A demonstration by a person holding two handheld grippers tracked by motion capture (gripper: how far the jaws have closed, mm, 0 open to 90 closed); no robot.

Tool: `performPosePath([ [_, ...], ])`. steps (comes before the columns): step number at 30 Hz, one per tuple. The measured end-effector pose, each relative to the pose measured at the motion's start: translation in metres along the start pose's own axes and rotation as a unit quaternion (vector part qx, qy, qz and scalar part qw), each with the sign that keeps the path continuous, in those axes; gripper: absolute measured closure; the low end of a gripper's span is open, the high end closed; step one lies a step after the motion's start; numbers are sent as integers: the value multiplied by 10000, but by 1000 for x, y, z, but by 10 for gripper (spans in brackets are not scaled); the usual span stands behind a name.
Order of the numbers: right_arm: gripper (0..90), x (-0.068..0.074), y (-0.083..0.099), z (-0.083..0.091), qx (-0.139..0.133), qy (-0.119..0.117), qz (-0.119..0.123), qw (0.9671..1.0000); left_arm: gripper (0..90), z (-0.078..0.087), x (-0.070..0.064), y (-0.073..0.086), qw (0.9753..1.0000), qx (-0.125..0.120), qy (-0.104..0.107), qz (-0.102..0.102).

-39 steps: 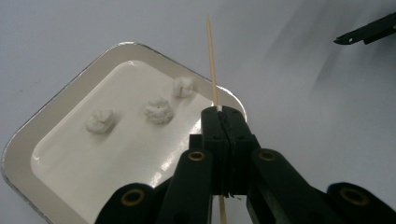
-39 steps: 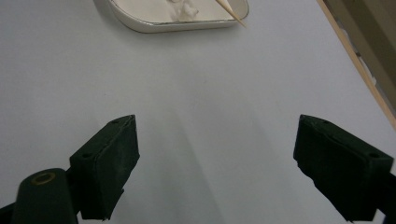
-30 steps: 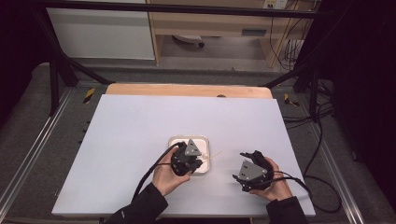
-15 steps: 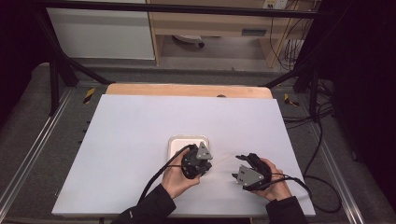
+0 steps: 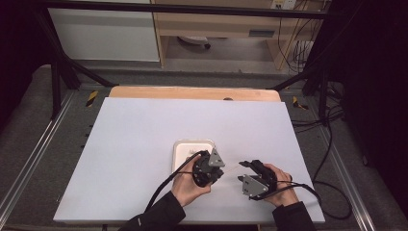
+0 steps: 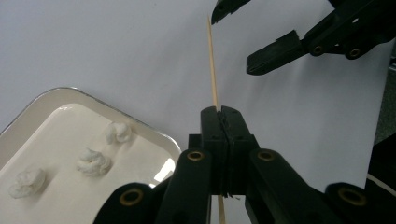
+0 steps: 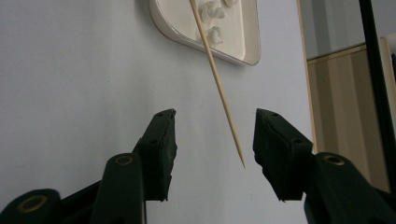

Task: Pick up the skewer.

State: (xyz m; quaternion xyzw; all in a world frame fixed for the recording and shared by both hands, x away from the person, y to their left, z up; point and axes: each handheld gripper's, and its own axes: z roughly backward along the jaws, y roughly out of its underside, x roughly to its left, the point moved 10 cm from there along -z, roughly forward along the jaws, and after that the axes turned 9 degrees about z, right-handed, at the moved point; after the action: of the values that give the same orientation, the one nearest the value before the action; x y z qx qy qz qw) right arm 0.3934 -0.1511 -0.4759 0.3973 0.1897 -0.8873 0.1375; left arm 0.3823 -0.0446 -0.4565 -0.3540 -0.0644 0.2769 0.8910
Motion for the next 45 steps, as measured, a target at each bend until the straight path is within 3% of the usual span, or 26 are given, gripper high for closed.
performPosePath([
  [12, 675, 3, -3, -5, 12, -32, 448, 9990, 890, -6, -7, -2, 9999, 86, 21, -91],
  [25, 854, 8, -1, -7, 40, -174, 827, 9964, 890, -5, -15, -1, 9996, 102, 220, -161],
  [34, 892, 6, -3, -7, 1, -37, 1067, 9943, 887, -2, -12, -2, 9994, 67, 319, -88],
  [38, 894, 4, -2, -6, 130, 38, 1200, 9927, 877, 0, -11, -4, 9996, 8, 296, -36],
  [41, 894, 2, 1, -5, 339, 83, 1376, 9899, 705, 1, -9, -3, 9994, 110, 316, 61],
  [43, 894, -1, 2, -5, 511, 147, 1587, 9859, 647, 2, -5, -4, 9996, 140, 232, 129],
  [45, 894, -4, 2, -3, 612, 214, 1659, 9840, 570, 3, -2, -3, 9994, 254, 153, 162],
])
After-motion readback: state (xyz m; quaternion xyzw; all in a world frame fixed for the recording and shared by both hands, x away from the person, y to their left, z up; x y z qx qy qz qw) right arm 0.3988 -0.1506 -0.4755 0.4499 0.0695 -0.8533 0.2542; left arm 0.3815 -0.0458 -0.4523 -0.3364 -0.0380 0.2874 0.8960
